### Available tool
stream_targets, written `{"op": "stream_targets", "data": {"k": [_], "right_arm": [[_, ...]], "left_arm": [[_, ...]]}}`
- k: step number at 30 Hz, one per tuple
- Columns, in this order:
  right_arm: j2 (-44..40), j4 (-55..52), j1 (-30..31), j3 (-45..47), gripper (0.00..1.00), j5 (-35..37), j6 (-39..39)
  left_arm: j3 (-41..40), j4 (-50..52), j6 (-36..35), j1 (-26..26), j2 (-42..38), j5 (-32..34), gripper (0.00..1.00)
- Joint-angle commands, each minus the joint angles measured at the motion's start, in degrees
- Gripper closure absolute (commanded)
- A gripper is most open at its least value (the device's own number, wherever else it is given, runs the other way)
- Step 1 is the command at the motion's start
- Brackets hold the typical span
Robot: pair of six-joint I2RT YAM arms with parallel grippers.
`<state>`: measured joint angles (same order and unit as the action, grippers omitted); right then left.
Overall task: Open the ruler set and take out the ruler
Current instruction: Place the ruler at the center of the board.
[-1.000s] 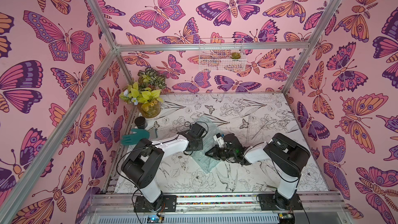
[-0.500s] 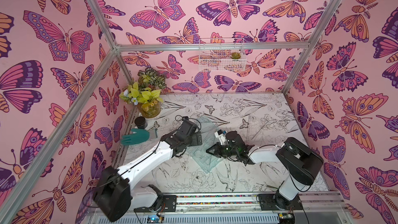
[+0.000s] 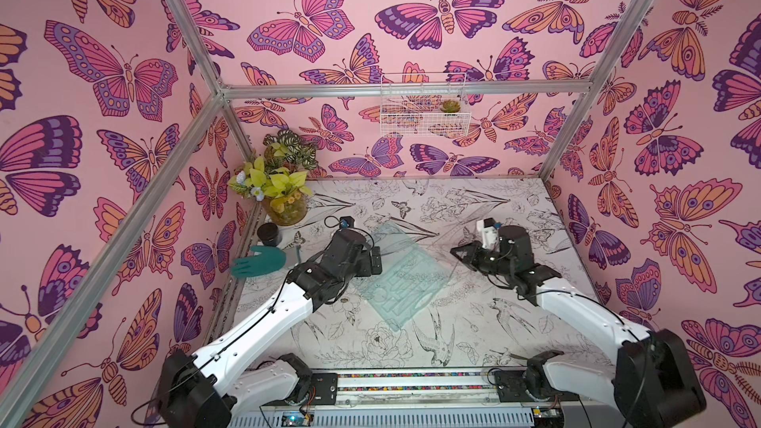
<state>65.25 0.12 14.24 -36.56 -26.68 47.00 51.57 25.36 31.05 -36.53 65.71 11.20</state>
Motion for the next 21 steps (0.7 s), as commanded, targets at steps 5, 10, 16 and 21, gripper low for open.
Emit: {"op": "stream_targets", "data": {"k": [5, 10, 16, 21], "right_arm": [[-4.5, -18.6, -17.3, 4.7, 0.95, -3.9, -8.0], [-2.2, -20.2, -25.0, 5.4, 0.95, -9.4, -10.7], [2.4, -16.8, -29.5, 6.6, 0.94, -15.2, -8.9], [5.5, -17.1, -31.5, 5.8, 0.94, -16.1, -8.6]], "left_arm": [[-0.2, -4.0, -2.0, -2.5, 5.0, -5.3, 0.0], [1.0, -4.2, -3.5, -4.0, 8.5, -7.0, 0.0], [0.6, -4.9, -3.6, -4.2, 10.2, -8.0, 0.0], [0.6, -4.9, -3.5, -4.2, 11.0, -8.1, 0.0]]}}
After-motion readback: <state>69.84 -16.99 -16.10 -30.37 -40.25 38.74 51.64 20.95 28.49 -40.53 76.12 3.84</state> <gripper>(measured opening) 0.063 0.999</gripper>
